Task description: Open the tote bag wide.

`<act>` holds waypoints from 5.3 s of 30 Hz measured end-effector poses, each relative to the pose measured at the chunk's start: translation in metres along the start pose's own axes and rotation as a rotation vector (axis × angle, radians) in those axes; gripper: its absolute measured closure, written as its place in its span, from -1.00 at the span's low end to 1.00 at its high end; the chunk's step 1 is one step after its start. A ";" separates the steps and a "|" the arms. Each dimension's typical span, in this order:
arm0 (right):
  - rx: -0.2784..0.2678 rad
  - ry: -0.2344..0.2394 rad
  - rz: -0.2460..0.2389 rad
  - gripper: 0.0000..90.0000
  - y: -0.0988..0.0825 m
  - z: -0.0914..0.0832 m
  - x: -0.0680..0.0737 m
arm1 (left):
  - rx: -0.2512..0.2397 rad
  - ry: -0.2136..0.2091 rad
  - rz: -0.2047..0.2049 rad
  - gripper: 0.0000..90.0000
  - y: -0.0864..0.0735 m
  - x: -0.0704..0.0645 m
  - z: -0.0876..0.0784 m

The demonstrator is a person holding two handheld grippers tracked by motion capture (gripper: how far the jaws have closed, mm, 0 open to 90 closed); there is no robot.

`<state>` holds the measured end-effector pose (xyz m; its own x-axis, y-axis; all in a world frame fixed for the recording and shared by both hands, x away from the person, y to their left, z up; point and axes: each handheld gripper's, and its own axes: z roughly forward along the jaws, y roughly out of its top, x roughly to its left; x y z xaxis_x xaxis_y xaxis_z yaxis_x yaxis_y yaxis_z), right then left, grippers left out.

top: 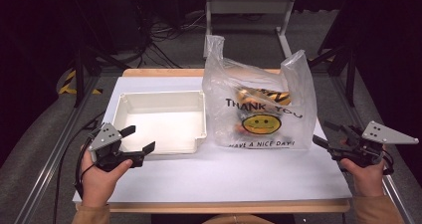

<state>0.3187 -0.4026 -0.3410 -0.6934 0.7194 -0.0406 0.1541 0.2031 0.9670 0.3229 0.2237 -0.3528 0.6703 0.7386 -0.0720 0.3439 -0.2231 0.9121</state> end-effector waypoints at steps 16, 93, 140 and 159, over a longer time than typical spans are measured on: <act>-0.018 0.024 -0.015 -0.37 0.015 -0.002 -0.003 | -0.041 -0.054 -0.010 -0.66 0.014 -0.002 0.004; -0.024 0.117 -0.113 -0.58 0.070 0.032 -0.001 | -0.043 -0.295 0.007 -0.47 0.090 -0.036 0.188; -0.035 -0.120 -0.087 1.00 0.062 0.019 -0.011 | -0.027 -0.337 0.189 1.00 0.081 -0.057 0.159; 0.017 -0.142 -0.035 1.00 0.037 0.035 -0.020 | 0.056 -0.302 0.187 1.00 0.063 -0.056 0.181</act>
<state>0.3631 -0.3860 -0.3134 -0.5919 0.7984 -0.1102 0.1446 0.2397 0.9600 0.4264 0.0532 -0.3649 0.8863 0.4621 -0.0301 0.2271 -0.3773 0.8978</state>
